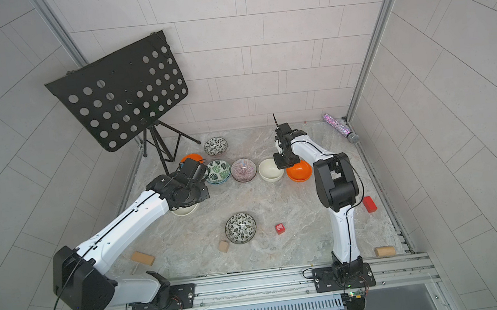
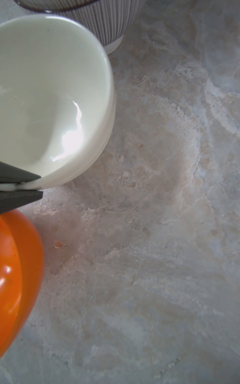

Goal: Stack the bowls
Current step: Move the bowl to the center of the board.

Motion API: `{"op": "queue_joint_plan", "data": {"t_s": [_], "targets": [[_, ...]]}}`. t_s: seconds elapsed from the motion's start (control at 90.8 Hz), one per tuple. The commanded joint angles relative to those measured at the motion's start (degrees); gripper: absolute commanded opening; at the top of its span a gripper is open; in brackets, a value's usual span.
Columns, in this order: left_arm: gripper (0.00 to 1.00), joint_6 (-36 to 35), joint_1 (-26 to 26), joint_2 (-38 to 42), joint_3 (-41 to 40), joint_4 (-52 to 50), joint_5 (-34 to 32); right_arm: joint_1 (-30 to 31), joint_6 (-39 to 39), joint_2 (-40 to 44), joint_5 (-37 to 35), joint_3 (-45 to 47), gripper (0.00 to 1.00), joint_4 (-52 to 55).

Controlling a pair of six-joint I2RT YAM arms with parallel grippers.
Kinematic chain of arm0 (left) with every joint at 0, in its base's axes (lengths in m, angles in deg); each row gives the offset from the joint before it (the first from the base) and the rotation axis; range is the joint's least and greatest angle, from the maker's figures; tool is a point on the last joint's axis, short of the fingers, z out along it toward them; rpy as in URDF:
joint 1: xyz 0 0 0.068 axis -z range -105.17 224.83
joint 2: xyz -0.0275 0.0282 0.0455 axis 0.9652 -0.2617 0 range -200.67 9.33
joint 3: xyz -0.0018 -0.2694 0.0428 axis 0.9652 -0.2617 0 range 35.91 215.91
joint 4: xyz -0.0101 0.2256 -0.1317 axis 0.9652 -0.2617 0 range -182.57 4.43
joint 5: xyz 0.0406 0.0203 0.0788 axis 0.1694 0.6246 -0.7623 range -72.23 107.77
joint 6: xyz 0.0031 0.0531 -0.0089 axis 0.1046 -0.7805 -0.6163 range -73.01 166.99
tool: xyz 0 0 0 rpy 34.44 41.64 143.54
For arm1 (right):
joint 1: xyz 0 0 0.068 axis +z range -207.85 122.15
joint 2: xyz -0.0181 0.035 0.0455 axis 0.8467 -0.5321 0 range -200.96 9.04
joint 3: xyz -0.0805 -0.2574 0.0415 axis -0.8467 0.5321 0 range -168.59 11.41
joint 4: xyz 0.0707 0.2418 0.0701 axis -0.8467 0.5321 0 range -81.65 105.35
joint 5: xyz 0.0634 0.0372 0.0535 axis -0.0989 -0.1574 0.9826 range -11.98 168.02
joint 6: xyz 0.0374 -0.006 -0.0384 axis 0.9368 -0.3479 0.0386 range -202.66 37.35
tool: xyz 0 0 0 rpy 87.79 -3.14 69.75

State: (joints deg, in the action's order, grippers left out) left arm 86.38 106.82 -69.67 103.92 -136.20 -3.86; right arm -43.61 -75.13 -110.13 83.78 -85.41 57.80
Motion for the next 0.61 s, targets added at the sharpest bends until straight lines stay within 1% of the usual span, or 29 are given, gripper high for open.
{"op": "queue_joint_plan", "data": {"t_s": [0.0, 0.308, 0.374, 0.528, 0.594], "targets": [[0.00, -1.0, -0.2, 0.0, 2.5, 0.6, -0.4, 0.1, 0.6, 1.9, 0.7, 0.0, 0.11, -2.1], [0.00, -2.1, -0.1, 0.1, 2.9, 0.5, 0.4, 0.0, 1.1, 1.8, 1.1, -0.6, 0.13, -3.5], [0.00, -2.1, -0.1, 0.1, 2.8, 0.4, 0.3, 0.0, 1.1, 1.8, 1.3, -0.7, 0.17, -3.6], [0.00, -1.8, 0.0, 0.1, 2.7, 0.5, 0.5, 0.0, 1.1, 2.4, 0.9, -0.2, 0.32, -3.5], [0.00, -2.1, 0.0, 0.0, 2.9, 0.6, 0.8, 0.0, 1.2, 3.2, 0.4, 0.2, 0.36, -3.5]]}}
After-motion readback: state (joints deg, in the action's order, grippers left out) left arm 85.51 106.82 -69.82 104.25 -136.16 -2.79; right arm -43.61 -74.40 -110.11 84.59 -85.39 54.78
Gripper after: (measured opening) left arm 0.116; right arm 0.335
